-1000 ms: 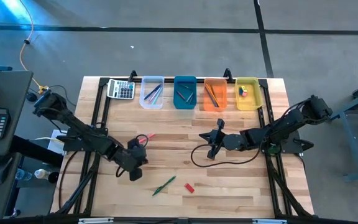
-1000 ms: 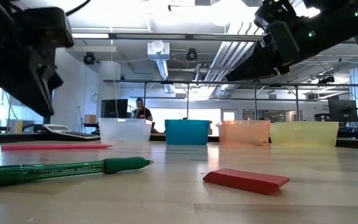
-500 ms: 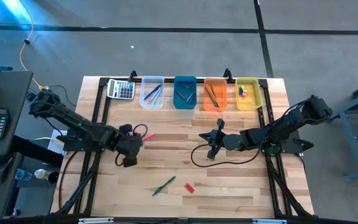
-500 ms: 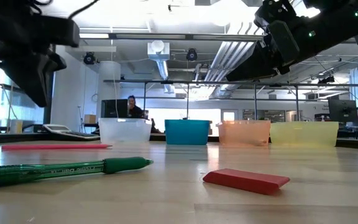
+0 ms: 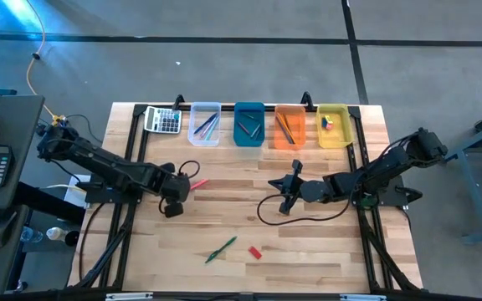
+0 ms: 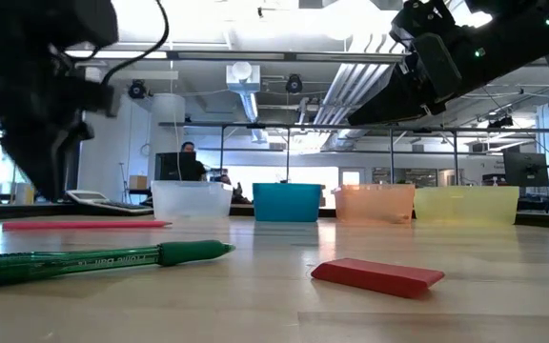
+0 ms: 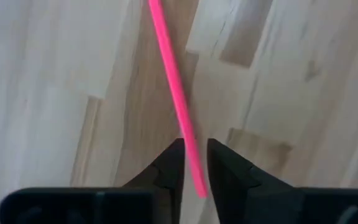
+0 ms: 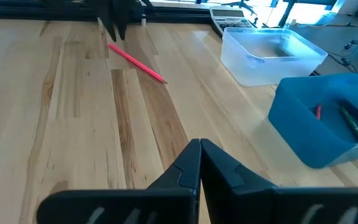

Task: Sort crayons/erasers/pens/pencils in bins
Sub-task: Put the pink pencil into the orange bin

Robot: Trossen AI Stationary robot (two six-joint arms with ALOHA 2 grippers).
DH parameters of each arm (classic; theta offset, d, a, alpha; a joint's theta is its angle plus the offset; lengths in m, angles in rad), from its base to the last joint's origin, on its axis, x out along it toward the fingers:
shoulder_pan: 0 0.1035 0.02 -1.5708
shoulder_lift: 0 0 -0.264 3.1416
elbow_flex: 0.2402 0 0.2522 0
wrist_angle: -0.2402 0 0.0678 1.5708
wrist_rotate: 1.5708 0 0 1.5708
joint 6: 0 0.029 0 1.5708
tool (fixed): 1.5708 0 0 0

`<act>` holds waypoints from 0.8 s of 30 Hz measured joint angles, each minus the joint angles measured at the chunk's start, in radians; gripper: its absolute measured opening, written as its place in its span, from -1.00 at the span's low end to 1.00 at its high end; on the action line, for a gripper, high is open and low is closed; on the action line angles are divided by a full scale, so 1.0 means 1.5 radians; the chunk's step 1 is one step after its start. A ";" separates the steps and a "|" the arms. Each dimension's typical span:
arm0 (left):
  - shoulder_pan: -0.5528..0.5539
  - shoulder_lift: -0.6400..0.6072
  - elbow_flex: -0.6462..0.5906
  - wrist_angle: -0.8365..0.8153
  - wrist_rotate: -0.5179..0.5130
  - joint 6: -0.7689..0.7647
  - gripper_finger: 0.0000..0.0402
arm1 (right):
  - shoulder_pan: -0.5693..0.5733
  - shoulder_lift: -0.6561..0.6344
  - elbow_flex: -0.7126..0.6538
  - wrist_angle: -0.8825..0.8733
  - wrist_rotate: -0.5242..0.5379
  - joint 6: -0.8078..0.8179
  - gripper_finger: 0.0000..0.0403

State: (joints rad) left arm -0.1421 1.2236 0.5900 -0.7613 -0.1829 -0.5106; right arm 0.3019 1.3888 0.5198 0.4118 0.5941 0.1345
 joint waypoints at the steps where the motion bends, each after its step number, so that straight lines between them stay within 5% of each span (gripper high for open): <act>1: 0.000 0.000 -0.014 0.011 0.000 -0.001 -0.68 | 0.000 0.000 0.000 0.000 -0.001 0.000 -1.00; 13: 0.024 -0.001 -0.090 0.091 0.039 -0.030 -0.38 | 0.000 0.000 0.000 0.002 -0.005 0.003 -1.00; 24: 0.032 -0.002 -0.102 0.093 0.098 -0.067 -0.82 | 0.000 0.000 0.000 0.002 -0.005 0.005 -1.00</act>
State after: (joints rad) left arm -0.0941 1.2201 0.4363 -0.6221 -0.0361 -0.6106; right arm 0.3019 1.3887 0.5198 0.4141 0.5865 0.1413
